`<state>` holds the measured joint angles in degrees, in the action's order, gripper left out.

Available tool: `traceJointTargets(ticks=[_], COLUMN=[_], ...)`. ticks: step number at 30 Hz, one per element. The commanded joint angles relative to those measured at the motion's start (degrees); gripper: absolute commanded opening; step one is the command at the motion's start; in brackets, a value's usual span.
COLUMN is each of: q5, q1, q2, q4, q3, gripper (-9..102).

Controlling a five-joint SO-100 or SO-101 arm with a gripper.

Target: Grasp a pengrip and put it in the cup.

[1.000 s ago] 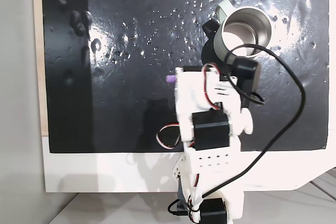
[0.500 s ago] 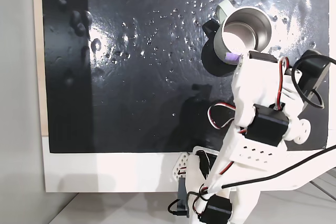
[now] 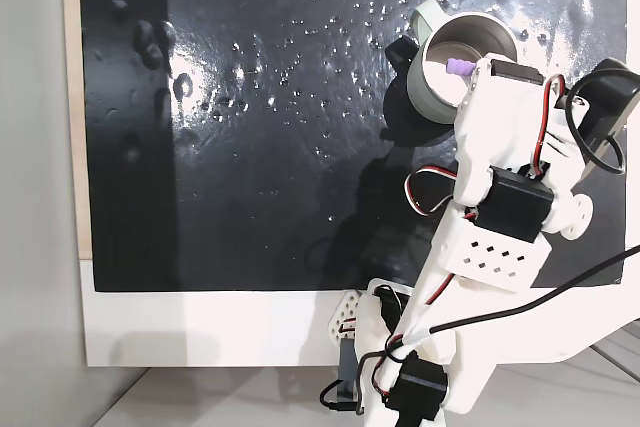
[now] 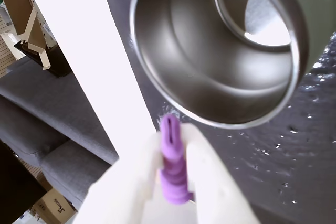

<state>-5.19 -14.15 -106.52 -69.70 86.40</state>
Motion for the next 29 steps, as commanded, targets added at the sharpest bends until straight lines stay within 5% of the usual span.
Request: traceJointTargets(ticks=[1, 4, 29], q5=[0.4, 0.4, 1.4], q1=[0.9, 1.1, 4.1], q2=[-2.1, -3.3, -6.3], q4=[0.5, 0.5, -0.9], q3=[0.4, 1.3, 3.5], gripper=[15, 35, 34])
